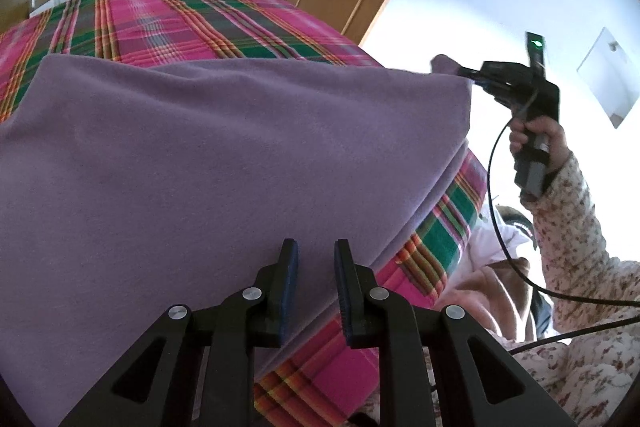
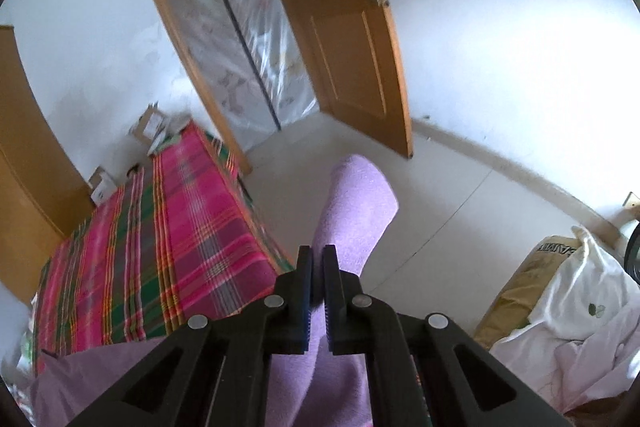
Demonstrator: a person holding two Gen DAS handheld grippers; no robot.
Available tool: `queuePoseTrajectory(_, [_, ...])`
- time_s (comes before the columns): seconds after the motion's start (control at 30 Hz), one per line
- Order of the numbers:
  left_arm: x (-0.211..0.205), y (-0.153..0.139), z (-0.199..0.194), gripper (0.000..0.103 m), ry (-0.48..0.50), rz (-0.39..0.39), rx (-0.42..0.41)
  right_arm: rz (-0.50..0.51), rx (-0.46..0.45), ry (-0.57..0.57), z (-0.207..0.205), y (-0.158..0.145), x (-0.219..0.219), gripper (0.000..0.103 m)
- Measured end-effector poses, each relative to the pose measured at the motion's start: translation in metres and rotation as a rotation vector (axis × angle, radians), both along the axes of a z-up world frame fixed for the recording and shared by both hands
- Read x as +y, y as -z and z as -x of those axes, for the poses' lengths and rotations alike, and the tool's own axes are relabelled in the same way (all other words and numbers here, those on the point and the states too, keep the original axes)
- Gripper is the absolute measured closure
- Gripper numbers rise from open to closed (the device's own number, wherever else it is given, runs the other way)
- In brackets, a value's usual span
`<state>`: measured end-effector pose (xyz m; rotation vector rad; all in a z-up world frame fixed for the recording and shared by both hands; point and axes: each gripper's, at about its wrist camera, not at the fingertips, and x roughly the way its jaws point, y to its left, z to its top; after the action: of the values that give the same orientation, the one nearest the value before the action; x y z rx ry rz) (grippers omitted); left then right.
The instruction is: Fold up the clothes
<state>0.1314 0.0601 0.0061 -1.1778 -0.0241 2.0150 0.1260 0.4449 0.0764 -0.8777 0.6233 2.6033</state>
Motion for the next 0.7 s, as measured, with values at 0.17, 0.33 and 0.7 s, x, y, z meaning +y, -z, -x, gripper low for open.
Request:
queuePoseTrajectory(0.17, [0.001,0.001,0.000,0.084,-0.002,-0.003,-0.001,0.024,-0.040,0.034,-0.012,0.015,0.011,0.098])
queuePoseTrajectory(0.33, [0.000,0.001,0.000,0.084,0.000,0.000,0.001,0.173,-0.098,0.058,-0.003,0.057,0.033,0.098])
queuePoseTrajectory(0.7, [-0.003,0.001,0.005,0.084,-0.008,-0.022,-0.017,0.084,0.087,0.074,-0.012,0.032,0.028,0.098])
